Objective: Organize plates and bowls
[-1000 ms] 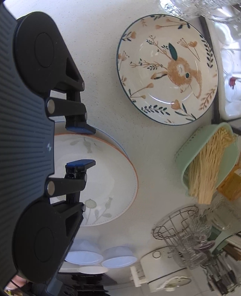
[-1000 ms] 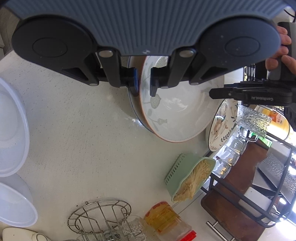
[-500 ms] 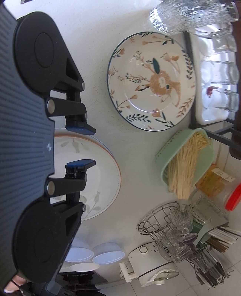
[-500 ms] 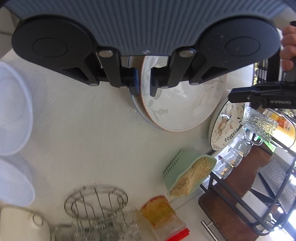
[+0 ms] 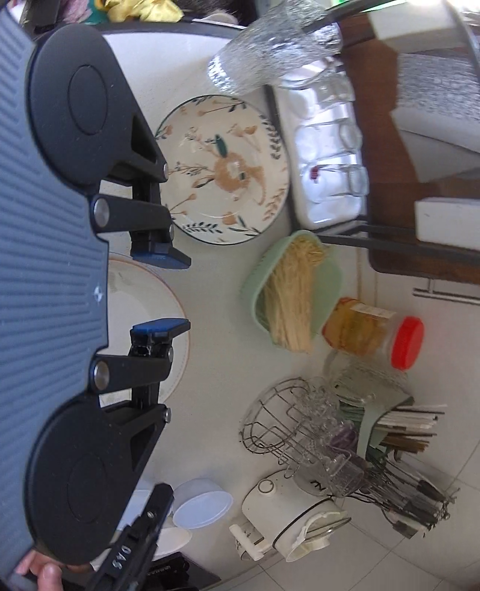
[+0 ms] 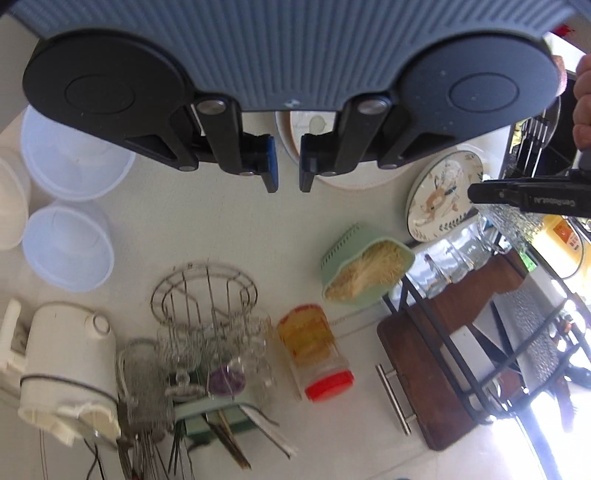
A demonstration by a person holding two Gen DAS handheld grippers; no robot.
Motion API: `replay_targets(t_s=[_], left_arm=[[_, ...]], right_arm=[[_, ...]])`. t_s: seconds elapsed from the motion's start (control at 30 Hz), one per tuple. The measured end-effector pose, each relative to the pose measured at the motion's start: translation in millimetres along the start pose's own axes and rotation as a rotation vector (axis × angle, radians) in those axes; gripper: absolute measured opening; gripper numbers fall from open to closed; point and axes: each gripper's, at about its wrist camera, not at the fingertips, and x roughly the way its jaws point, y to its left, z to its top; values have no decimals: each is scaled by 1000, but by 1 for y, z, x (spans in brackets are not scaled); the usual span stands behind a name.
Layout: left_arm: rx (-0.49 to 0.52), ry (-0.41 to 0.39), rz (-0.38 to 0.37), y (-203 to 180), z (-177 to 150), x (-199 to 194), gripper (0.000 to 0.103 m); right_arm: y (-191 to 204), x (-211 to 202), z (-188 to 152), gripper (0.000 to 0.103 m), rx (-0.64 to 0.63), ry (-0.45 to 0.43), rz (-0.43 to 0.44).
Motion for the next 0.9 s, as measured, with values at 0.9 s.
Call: replay_targets(t_s=[0.9], left_arm=[[1,-114,52,-79,-43,-61,32]], right_arm=[[-5,-65,-4,15,-136,-50,122]])
